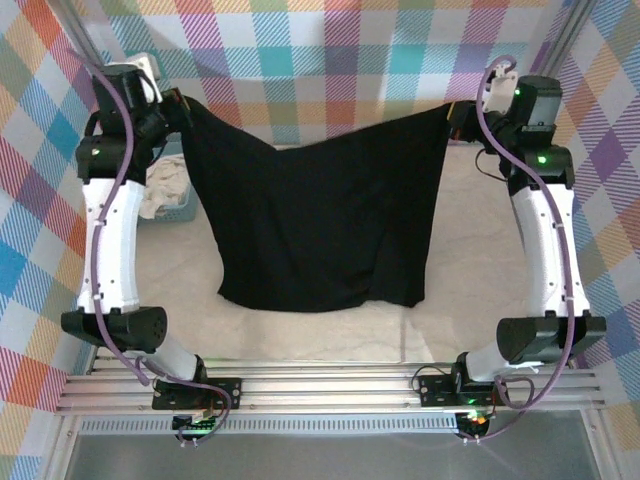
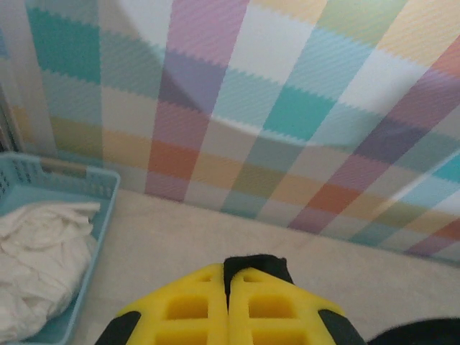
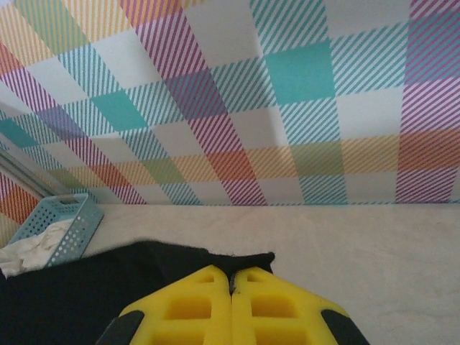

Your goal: Fold the inside-out t-shirt

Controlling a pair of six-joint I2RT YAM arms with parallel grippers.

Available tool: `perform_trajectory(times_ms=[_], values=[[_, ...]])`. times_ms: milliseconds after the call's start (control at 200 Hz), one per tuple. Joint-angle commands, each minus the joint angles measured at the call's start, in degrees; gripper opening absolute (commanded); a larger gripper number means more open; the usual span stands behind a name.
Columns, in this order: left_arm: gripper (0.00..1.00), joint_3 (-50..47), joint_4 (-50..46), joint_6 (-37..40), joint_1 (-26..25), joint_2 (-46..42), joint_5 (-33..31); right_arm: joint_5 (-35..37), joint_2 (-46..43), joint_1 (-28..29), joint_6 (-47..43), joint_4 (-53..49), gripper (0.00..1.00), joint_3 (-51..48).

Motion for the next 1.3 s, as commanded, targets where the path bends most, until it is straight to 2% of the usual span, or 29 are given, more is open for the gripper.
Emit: perform_trajectory(times_ms=[0,215,385,555,755,925,1140,1295], values=[[0.0,5.2,5.1,-0.9,1.4,-10.2,-1.1,1.9,-7.8,0.0,-2.6,3.0,0.01,3.4],[0.0,3.4,5.3,-2.2,1.5,-22.9,3.0,1.7,-20.5,0.0,-3.5,1.6,0.01,-0.9],[0.0,-2.2,7.6,-1.0,1.5,-34.5,2.9,1.7,-31.6,0.0,-3.1,0.5,0.0,-3.7],[0.0,2.7,7.5,2.9,1.5,-35.4,-0.2,1.7,-34.9,0.0,-2.8,-0.9,0.0,0.2],[0.0,8.0,11.0,5.5,1.5,-27.7,-0.9,3.0,-31.9,0.0,-3.7,-0.2,0.0,4.2],[0.0,8.8,14.6,5.4,1.5,-16.2,1.6,5.2,-25.9,0.0,-5.8,4.1,0.0,2.5],[0.0,12.4,18.3,4.6,1.0,4.2,3.9,5.1,-10.9,0.0,-7.3,12.0,0.0,0.8],[0.0,21.6,18.6,4.7,-0.1,23.8,3.6,5.4,5.2,0.0,-6.6,17.8,0.0,2.6]])
